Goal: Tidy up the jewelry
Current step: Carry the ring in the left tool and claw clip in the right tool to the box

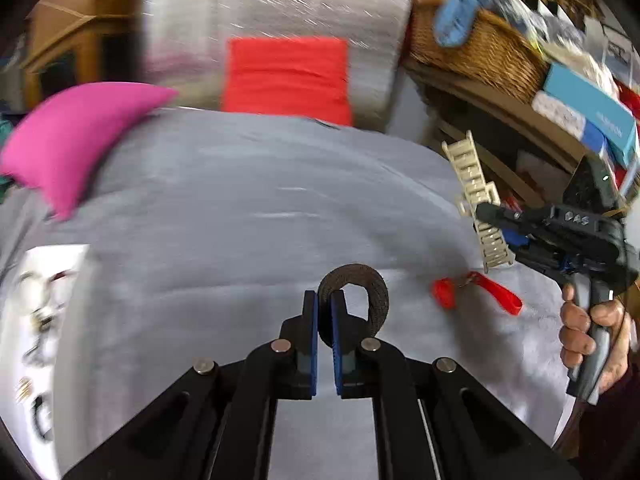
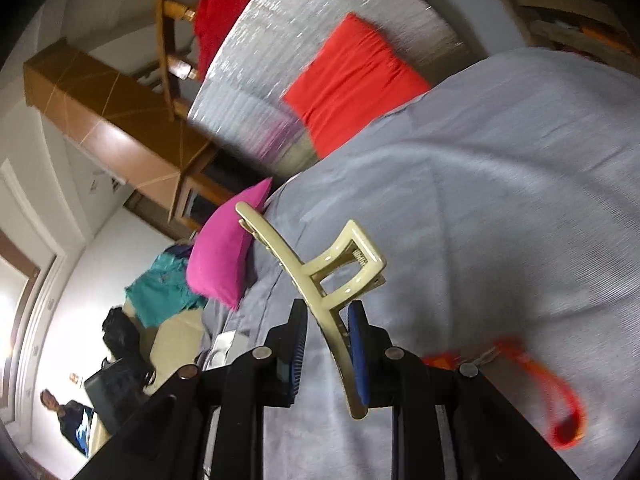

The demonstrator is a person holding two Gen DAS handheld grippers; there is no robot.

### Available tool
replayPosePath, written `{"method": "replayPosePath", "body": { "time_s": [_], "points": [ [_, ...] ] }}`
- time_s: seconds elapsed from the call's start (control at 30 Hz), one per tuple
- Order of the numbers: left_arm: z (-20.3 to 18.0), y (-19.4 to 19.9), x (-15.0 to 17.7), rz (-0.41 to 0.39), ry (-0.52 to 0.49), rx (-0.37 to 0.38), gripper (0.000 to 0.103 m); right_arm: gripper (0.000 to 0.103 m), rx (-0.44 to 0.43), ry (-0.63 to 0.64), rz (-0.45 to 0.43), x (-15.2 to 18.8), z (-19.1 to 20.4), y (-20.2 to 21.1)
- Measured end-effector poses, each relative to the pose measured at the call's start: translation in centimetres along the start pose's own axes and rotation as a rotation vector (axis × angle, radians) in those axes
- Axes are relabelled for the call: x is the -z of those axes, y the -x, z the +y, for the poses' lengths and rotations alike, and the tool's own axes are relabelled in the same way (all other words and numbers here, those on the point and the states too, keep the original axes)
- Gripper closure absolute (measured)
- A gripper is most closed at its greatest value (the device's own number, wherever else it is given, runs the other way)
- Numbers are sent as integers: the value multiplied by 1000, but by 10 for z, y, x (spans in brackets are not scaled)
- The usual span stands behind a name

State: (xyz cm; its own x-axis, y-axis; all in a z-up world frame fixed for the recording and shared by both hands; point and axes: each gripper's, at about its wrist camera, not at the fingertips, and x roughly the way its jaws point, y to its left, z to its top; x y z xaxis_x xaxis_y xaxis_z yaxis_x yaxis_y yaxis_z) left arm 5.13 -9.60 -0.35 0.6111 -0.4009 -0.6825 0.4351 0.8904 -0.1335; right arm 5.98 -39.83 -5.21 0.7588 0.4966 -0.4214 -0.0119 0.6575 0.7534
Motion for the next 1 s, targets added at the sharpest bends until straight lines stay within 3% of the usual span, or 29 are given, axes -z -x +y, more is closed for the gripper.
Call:
{"method": "replayPosePath", "body": {
  "time_s": [0.13, 0.2, 0.43, 0.6, 0.8, 1.0],
  "points": [
    [58, 61, 22, -35, 89, -97, 97, 80, -35, 41, 54, 23, 31, -19],
    [93, 90, 35, -43, 127, -185, 97, 80, -62, 49, 80, 35, 46, -31],
    [196, 140, 79, -9, 259, -353, 97, 80, -113, 116, 165, 85, 101, -67],
    [239, 137, 113, 55, 343, -380, 97, 80, -129, 139, 205, 116, 122, -84],
    [254, 110, 132, 142, 376, -386, 97, 80, -127, 138, 238, 134, 134, -107],
    [263, 93, 137, 220, 385, -439, 97, 80, -125, 144, 268, 139, 139, -124]
  ]
}}
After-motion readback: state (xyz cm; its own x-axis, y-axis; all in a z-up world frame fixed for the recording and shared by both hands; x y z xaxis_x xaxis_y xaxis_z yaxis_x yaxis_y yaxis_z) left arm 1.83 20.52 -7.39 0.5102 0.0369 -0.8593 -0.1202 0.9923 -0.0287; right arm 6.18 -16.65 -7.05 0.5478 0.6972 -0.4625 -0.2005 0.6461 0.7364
